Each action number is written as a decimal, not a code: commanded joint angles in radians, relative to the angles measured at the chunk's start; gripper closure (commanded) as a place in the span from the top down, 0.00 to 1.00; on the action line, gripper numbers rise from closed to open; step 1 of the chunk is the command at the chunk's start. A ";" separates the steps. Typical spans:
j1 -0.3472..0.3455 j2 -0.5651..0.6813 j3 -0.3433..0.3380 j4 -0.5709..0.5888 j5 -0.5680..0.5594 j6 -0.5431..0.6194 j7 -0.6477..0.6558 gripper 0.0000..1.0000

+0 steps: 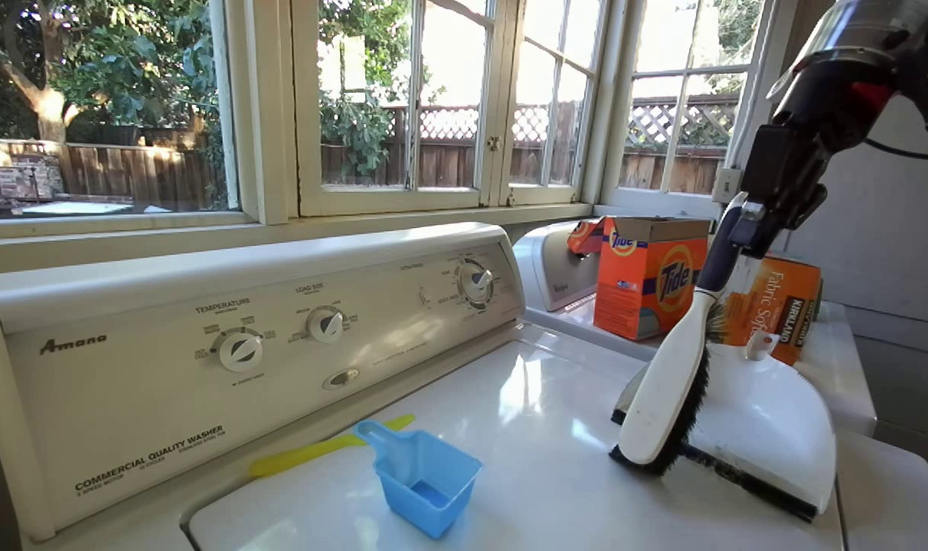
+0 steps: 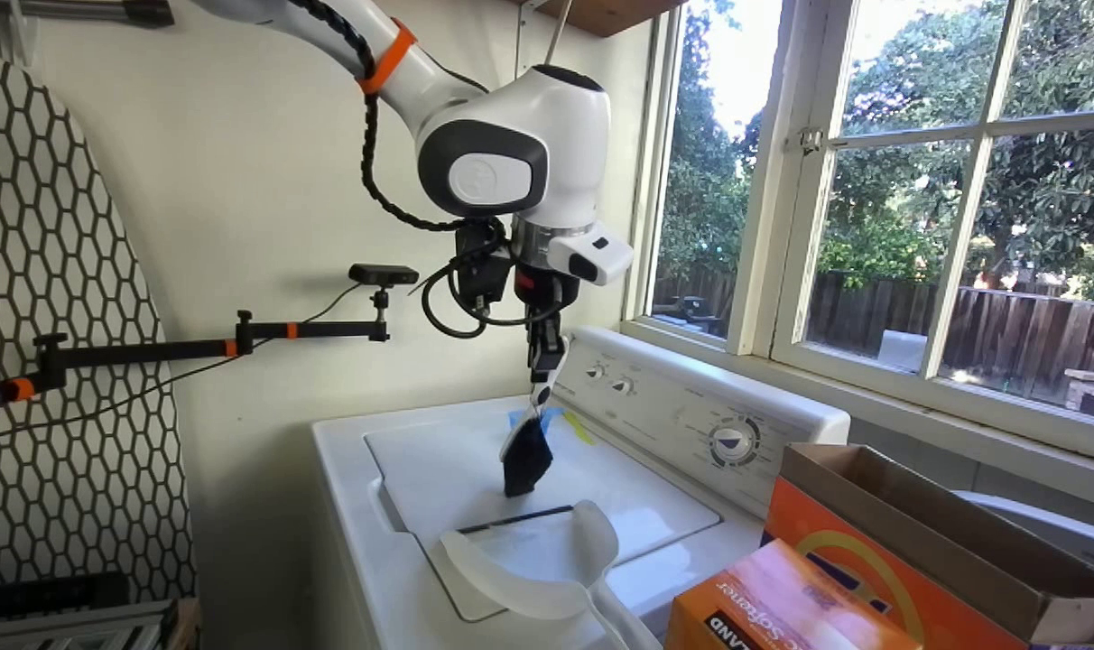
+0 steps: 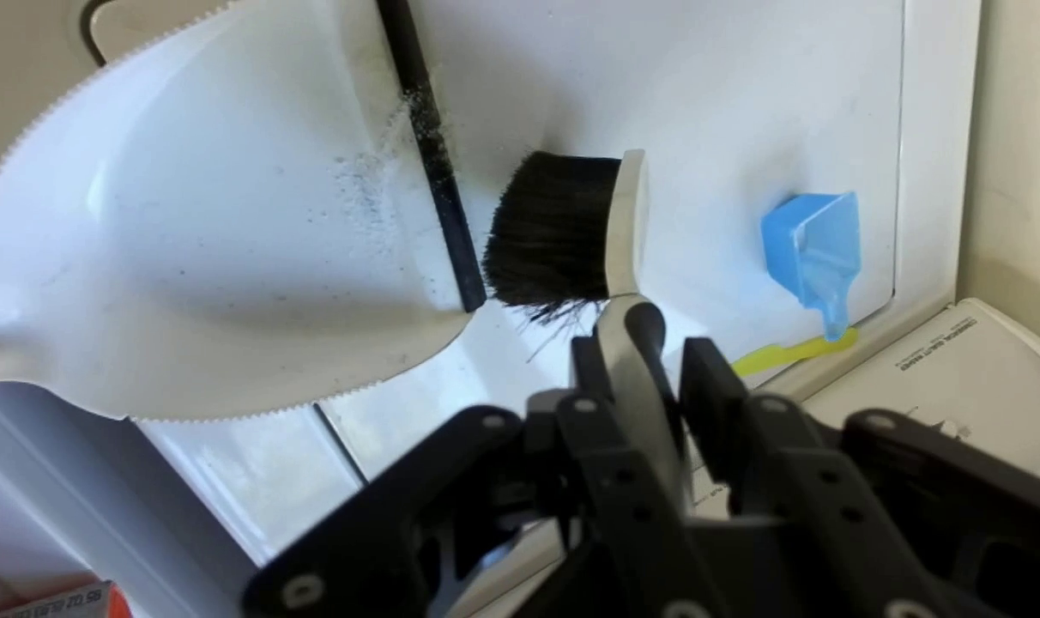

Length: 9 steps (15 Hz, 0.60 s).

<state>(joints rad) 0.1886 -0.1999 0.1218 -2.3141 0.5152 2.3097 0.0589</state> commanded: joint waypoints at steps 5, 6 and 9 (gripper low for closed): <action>-0.055 -0.080 -0.008 -0.048 -0.130 -0.055 0.082 0.07; -0.059 -0.085 -0.009 -0.047 -0.144 -0.064 0.090 0.07; -0.066 -0.092 -0.010 -0.041 -0.166 -0.084 0.103 0.07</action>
<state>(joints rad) 0.1315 -0.2564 0.1109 -2.3372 0.3810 2.2649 0.1295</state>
